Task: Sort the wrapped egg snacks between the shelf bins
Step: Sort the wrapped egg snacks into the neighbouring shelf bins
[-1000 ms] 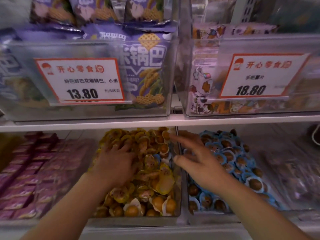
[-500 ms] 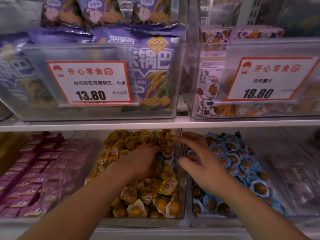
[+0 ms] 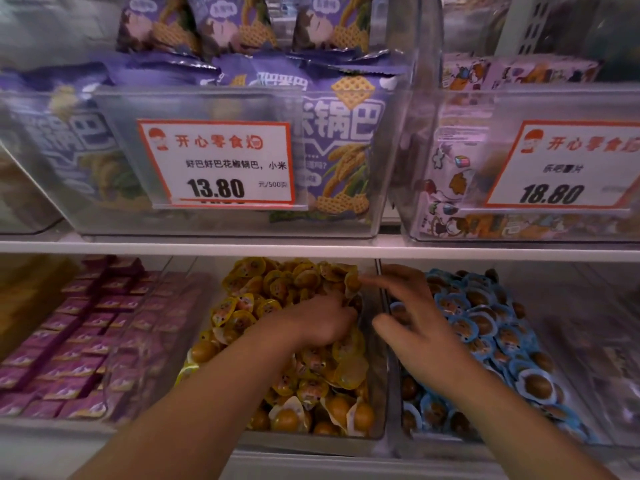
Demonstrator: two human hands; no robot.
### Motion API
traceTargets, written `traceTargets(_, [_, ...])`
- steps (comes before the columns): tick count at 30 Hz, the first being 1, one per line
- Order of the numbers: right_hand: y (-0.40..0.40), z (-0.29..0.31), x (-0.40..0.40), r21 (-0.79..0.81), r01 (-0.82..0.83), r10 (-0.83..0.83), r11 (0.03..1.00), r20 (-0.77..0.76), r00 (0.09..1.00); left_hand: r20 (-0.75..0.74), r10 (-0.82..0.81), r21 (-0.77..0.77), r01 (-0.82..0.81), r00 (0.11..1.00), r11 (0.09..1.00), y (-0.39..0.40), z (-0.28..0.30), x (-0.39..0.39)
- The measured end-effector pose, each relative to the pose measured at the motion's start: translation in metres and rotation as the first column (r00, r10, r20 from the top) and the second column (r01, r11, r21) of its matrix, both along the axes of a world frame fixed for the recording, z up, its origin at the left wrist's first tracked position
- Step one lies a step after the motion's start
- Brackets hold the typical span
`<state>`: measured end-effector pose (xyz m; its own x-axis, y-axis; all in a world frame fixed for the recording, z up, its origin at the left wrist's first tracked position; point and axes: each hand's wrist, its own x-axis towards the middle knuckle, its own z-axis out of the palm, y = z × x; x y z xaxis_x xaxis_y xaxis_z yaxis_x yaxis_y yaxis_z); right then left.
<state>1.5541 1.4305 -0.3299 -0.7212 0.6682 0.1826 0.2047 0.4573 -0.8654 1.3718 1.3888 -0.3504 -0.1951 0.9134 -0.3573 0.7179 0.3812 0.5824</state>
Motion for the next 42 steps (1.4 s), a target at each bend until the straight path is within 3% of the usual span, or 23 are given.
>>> traceTargets(6, [-0.001, 0.000, -0.002, -0.004, 0.018, -0.018, 1.000, -0.006, 1.000, -0.001, -0.073, -0.072, 0.073, 0.997, 0.995, 0.006, -0.010, 0.004])
traceTargets(12, [-0.002, -0.002, -0.003, -0.019, 0.038, -0.038, 0.999, -0.029, 0.999, 0.005, 0.004, 0.207, -0.005, 1.000, 0.978, 0.012, -0.021, 0.012])
traceTargets(16, [-0.003, -0.001, -0.005, -0.024, 0.049, -0.050, 0.999, -0.060, 0.997, -0.041, -0.005, 0.220, 0.014, 0.999, 0.975, 0.010, -0.020, 0.011])
traceTargets(19, [-0.004, 0.001, -0.005, -0.017, 0.047, -0.048, 0.999, -0.067, 0.997, 0.141, -0.022, 0.238, -0.013, 0.990, 0.971, 0.007, -0.019, 0.010])
traceTargets(23, [-0.004, 0.000, -0.005, -0.012, 0.045, -0.046, 0.999, -0.093, 0.995, 0.529, 0.067, 0.173, -0.184, 0.846, 0.967, 0.001, -0.013, 0.003])
traceTargets(29, [-0.001, 0.000, -0.004, 0.006, 0.032, -0.032, 0.999, -0.097, 0.995, 0.736, 0.051, 0.147, -0.233, 0.676, 0.961, -0.011, 0.000, -0.007])
traceTargets(34, [0.001, -0.001, -0.002, 0.027, 0.028, -0.026, 0.999, -0.088, 0.996, 0.896, -0.065, 0.172, -0.209, 0.439, 0.963, -0.032, 0.025, -0.017])
traceTargets(36, [0.001, 0.002, -0.001, 0.056, 0.016, -0.011, 0.998, -0.073, 0.997, 0.912, -0.108, 0.202, -0.206, 0.395, 0.957, -0.048, 0.034, -0.022])
traceTargets(39, [-0.003, 0.008, 0.002, 0.205, 0.049, -0.054, 0.977, 0.015, 0.998, 0.910, -0.094, 0.210, -0.254, 0.403, 0.944, -0.080, 0.039, -0.029])
traceTargets(40, [-0.006, 0.012, 0.003, 0.301, 0.068, -0.084, 0.951, 0.040, 0.996, 0.889, -0.084, 0.223, -0.266, 0.451, 0.938, -0.091, 0.039, -0.032])
traceTargets(42, [-0.016, 0.021, 0.000, 0.451, 0.082, -0.117, 0.889, 0.049, 0.992, 0.734, -0.041, 0.295, -0.263, 0.678, 0.919, -0.112, 0.036, -0.035])
